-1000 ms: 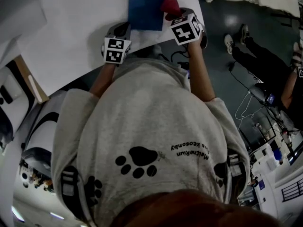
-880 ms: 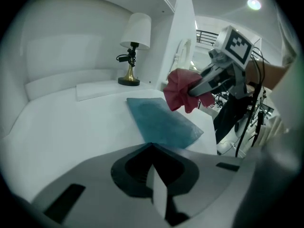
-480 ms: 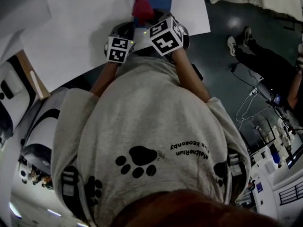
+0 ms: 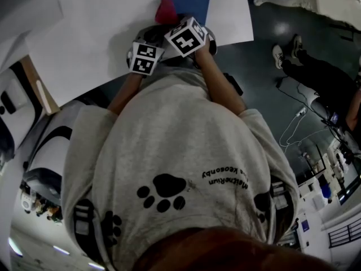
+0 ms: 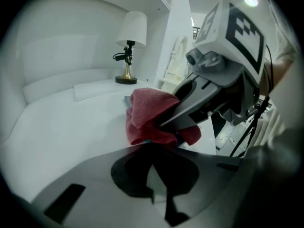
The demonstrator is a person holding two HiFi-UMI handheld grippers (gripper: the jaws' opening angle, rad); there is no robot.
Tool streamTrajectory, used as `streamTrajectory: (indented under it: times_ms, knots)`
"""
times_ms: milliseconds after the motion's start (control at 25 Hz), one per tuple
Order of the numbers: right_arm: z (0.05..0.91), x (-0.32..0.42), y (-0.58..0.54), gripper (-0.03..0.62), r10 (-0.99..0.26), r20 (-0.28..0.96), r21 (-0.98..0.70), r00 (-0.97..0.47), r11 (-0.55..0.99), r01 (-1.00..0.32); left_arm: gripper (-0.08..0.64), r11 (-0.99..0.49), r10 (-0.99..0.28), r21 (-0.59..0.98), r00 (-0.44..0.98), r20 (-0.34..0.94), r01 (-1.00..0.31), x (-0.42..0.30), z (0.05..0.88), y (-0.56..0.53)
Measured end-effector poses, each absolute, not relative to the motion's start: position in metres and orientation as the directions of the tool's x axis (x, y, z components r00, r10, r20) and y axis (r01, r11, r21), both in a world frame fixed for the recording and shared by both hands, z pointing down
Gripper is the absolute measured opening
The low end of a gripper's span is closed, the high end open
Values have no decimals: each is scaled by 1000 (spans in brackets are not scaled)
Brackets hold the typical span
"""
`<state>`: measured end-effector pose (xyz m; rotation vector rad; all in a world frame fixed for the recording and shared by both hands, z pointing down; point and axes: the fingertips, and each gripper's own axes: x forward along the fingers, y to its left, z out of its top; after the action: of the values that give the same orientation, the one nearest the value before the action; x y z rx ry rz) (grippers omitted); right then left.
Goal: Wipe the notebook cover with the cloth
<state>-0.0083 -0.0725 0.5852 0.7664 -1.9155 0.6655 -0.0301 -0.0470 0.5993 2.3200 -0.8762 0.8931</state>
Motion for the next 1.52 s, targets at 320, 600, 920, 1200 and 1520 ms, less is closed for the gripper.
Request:
streamTrajectory:
  times_ms: [320, 600, 920, 1200, 1520]
  knots:
    - [589, 12, -71, 71, -231, 912, -122, -338, 634, -764, 11, -653, -390, 216, 566, 726, -726, -32, 602, -50]
    - [590, 53, -64, 71, -247, 928, -98, -280, 561, -822, 11, -642, -393, 210, 552, 736, -737, -35, 603, -52]
    - [593, 97, -53, 71, -257, 938, -90, -234, 471, -877, 11, -635, -394, 197, 533, 749, -747, -35, 607, -56]
    - [592, 118, -43, 71, -263, 943, -71, -202, 436, -897, 11, -635, -399, 185, 524, 752, -750, -35, 607, -58]
    - [589, 134, -33, 71, -275, 946, -46, -172, 412, -910, 11, -622, -402, 190, 519, 755, -759, -37, 608, -58]
